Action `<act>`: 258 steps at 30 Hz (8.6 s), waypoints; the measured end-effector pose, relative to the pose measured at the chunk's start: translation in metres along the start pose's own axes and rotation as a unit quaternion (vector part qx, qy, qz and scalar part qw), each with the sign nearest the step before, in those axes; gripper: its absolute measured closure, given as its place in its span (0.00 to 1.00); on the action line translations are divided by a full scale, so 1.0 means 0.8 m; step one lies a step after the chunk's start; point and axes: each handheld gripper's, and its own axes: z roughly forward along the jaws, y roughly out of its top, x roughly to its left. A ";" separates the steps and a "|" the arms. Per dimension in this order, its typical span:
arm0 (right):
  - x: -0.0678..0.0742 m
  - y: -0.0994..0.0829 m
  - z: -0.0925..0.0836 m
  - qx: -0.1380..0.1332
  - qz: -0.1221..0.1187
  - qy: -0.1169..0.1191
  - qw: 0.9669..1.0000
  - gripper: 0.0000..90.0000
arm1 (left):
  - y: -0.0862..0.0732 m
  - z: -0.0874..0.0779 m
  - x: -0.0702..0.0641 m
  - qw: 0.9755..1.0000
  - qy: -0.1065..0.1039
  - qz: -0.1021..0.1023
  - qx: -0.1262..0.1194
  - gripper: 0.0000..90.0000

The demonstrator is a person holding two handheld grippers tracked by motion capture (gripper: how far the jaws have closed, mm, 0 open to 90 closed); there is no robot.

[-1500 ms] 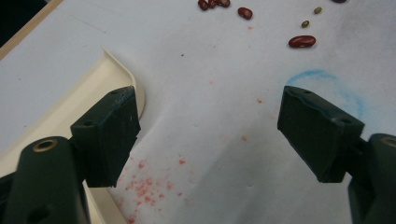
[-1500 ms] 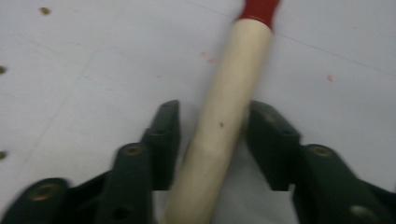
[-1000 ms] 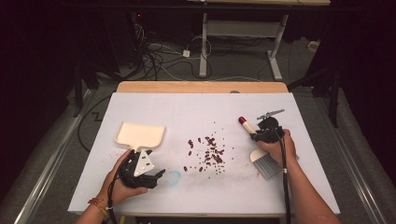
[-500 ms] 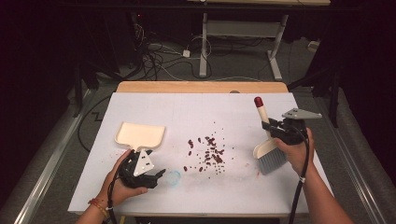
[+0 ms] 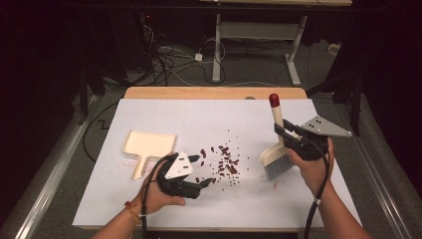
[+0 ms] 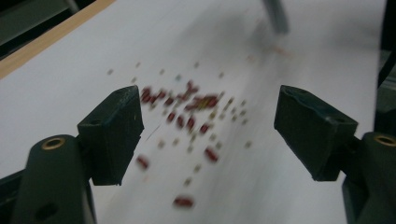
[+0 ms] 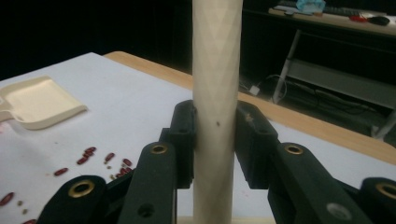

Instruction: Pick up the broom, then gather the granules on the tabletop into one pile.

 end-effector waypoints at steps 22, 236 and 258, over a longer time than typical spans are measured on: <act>0.084 -0.001 0.000 -0.038 -0.015 0.047 0.998 0.79 | 0.066 0.094 -0.041 0.999 -0.027 -0.009 -0.039 0.40; 0.093 -0.053 0.080 0.183 -0.185 0.062 0.964 0.75 | -0.132 -0.062 0.043 0.983 0.145 0.013 0.113 0.19; 0.166 -0.022 0.061 0.102 -0.058 0.180 0.977 0.75 | -0.133 -0.070 0.045 0.982 0.159 0.000 0.105 0.19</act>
